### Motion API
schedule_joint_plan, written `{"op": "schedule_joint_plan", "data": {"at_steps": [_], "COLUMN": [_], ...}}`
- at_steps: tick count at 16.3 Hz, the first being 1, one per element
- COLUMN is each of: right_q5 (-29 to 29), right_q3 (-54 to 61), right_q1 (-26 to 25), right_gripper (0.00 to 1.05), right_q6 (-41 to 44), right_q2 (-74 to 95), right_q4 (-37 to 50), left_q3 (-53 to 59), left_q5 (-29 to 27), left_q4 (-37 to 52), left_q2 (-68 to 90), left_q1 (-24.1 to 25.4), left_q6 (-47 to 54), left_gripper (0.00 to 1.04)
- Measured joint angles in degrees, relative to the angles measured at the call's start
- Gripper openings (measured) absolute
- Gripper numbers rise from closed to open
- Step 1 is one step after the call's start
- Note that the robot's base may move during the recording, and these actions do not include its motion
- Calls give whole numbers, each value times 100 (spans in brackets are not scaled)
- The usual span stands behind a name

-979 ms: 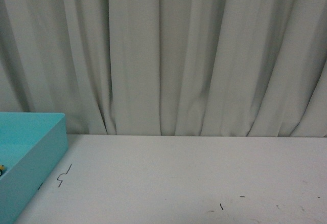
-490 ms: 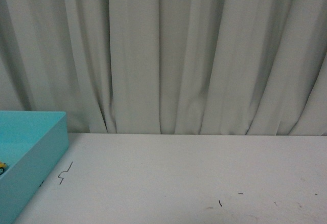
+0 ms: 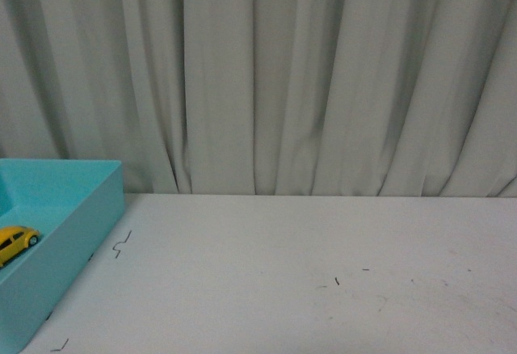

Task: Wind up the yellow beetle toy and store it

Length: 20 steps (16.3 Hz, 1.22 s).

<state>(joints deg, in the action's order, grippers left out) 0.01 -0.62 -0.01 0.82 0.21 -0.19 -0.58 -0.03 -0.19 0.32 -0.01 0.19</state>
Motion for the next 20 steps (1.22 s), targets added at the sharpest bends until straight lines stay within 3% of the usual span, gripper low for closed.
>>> {"op": "schedule_joint_plan", "data": {"at_steps": [20], "right_q5": [0], "right_q3": [0], "right_q1": [0], "right_gripper": [98], "right_q6": [0], "right_q2": [-2], "right_q4": [-2], "left_q3": [0], "left_q5": [-2], "left_q4": [-2], "left_q2": [2], "left_q1": [0], "left_q6": [0], "left_gripper": [98]}}
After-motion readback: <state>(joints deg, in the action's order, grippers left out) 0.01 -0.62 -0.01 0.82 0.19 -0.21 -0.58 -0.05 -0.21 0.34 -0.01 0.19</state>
